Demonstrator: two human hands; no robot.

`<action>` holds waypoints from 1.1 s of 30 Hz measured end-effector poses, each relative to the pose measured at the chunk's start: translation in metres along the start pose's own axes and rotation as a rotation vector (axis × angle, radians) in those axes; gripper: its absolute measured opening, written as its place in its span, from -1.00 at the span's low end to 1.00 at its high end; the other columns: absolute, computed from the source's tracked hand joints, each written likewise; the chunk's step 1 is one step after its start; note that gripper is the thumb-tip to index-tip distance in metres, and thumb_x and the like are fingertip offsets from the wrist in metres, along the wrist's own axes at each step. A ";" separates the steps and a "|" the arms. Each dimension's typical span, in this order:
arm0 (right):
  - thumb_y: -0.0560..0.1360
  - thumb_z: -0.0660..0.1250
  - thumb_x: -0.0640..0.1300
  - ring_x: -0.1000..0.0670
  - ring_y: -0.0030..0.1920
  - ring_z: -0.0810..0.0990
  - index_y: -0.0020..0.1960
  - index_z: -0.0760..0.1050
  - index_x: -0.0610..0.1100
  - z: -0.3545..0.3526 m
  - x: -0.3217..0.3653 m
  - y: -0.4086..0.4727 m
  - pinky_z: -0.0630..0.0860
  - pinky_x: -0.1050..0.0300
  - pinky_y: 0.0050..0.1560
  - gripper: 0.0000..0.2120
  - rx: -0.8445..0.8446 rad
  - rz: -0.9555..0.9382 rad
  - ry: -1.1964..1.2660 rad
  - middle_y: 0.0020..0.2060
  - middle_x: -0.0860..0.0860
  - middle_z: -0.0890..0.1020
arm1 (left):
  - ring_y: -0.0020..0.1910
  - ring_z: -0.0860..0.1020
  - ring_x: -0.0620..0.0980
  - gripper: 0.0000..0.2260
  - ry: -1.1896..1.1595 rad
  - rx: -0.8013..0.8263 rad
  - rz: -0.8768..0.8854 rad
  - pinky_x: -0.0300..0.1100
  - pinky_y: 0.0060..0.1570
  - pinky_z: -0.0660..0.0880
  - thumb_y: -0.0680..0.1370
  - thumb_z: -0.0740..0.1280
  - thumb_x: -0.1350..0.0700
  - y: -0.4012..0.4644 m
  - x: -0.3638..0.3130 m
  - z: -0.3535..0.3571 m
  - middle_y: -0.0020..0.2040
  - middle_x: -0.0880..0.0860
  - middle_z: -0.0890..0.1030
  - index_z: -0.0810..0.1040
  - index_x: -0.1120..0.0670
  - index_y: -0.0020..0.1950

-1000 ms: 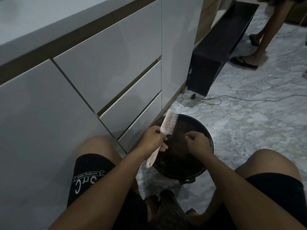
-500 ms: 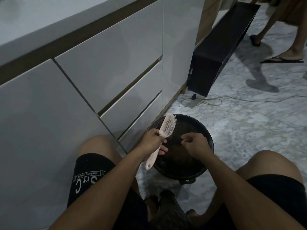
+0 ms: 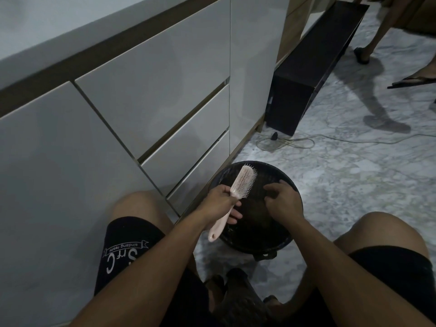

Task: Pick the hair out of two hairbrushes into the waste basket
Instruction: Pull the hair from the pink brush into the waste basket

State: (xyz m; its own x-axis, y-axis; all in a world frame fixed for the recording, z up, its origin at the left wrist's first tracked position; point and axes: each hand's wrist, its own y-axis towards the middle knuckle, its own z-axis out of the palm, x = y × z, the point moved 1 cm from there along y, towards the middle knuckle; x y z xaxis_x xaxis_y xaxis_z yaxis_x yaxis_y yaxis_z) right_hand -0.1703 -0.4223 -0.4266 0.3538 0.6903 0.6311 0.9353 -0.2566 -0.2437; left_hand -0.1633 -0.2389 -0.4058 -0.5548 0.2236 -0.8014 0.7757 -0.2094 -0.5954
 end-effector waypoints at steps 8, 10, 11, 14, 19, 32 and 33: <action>0.41 0.47 0.00 0.00 0.35 0.43 0.24 0.57 -0.01 -0.002 0.015 -0.008 0.37 0.04 0.36 -0.59 -0.004 -0.209 0.216 0.33 -0.03 0.49 | -0.39 0.55 -0.02 -0.83 0.055 0.001 0.000 -0.18 -0.44 0.49 0.62 0.29 0.19 0.002 0.000 0.001 0.05 0.14 0.66 0.43 0.16 0.20; 0.36 0.51 0.03 0.00 0.35 0.42 0.24 0.57 0.04 0.001 0.015 -0.010 0.42 -0.02 0.34 -0.55 0.052 -0.228 0.227 0.35 -0.01 0.45 | -0.41 0.53 -0.04 -0.82 0.051 0.017 0.001 -0.21 -0.48 0.46 0.61 0.29 0.19 0.001 -0.001 0.001 0.02 0.14 0.67 0.46 0.17 0.20; 0.35 0.52 0.02 0.02 0.36 0.40 0.24 0.57 0.04 0.002 0.015 -0.010 0.41 0.01 0.34 -0.54 0.072 -0.218 0.220 0.36 0.00 0.43 | -0.42 0.52 -0.05 -0.83 0.043 0.032 -0.004 -0.21 -0.49 0.45 0.61 0.29 0.19 0.000 -0.001 0.002 0.01 0.14 0.68 0.48 0.16 0.19; 0.32 0.56 -0.03 0.11 0.25 0.45 0.16 0.63 -0.03 0.002 0.013 -0.006 0.43 0.17 0.24 -0.58 0.053 -0.189 0.265 0.30 0.08 0.47 | -0.44 0.48 -0.06 -0.84 0.007 0.074 -0.020 -0.23 -0.51 0.41 0.62 0.26 0.24 -0.002 -0.001 0.002 0.01 0.17 0.66 0.49 0.18 0.19; 0.37 0.53 -0.15 0.06 0.07 0.62 -0.07 0.71 -0.11 0.002 0.013 -0.004 0.53 0.20 0.10 -0.85 -0.053 -0.187 0.290 0.11 0.02 0.65 | -0.43 0.50 -0.05 -0.80 -0.003 0.110 -0.020 -0.23 -0.52 0.43 0.62 0.23 0.27 0.001 0.001 0.005 0.04 0.20 0.66 0.50 0.22 0.23; 0.47 0.42 -0.13 0.00 0.40 0.33 0.02 0.67 0.08 0.010 0.015 -0.003 0.32 -0.13 0.38 -0.82 0.064 -0.410 0.064 0.29 0.07 0.54 | -0.47 0.55 -0.10 -0.78 0.258 0.072 0.038 -0.24 -0.48 0.48 0.59 0.31 0.21 0.001 0.000 -0.002 0.00 0.22 0.66 0.58 0.23 0.22; 0.47 0.42 -0.12 0.01 0.37 0.36 -0.02 0.69 0.06 0.011 0.015 -0.003 0.34 -0.05 0.35 -0.86 0.042 -0.397 0.059 0.25 0.08 0.57 | -0.47 0.54 -0.11 -0.77 0.260 0.071 0.034 -0.24 -0.48 0.48 0.59 0.31 0.21 0.001 0.001 -0.002 0.00 0.23 0.66 0.58 0.23 0.23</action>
State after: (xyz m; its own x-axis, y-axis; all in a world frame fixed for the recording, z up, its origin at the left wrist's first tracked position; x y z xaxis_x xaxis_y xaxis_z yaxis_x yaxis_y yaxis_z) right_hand -0.1681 -0.4036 -0.4245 -0.0344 0.6899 0.7231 0.9987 0.0509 -0.0011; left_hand -0.1628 -0.2364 -0.4071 -0.4258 0.4500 -0.7850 0.7642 -0.2855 -0.5783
